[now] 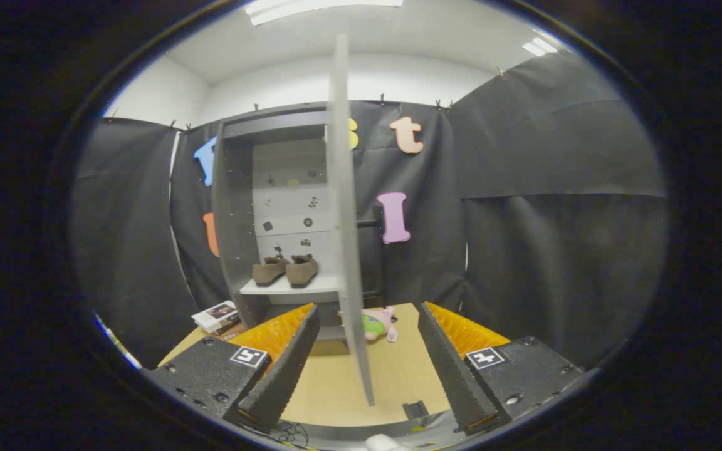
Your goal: Open the shoe cabinet door, grab the shoes and put them into the shoe cabinet, then close the shoe cabinet door.
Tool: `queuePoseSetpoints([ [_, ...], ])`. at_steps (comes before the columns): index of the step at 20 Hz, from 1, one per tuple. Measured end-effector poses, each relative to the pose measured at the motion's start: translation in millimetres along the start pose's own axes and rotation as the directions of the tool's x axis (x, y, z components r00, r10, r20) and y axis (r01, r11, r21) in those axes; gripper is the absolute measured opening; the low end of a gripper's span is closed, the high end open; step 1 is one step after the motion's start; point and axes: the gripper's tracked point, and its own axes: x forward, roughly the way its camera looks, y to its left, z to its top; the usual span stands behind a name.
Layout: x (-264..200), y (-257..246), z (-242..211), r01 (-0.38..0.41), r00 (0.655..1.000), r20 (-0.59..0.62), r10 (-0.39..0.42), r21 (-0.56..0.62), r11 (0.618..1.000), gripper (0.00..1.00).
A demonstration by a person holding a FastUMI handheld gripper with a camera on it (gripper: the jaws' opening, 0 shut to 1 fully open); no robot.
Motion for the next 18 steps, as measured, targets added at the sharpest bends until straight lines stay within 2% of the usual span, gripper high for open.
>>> queuePoseSetpoints([
  [3, 17.0, -51.6, 6.3, -0.003, 1.0, 0.002, 0.003, 0.004, 1.0, 1.0],
  [7, 52.4, -83.4, 2.7, -0.052, 0.999, -0.014, 0.052, 0.03, 0.998, 0.99],
  [12, 87.3, -79.1, -11.5, -0.146, 0.988, -0.042, 0.149, 0.063, 0.987, 0.99],
  [18, 106.6, -58.0, -15.2, -0.207, 0.976, -0.051, 0.211, 0.064, 0.976, 0.99],
])
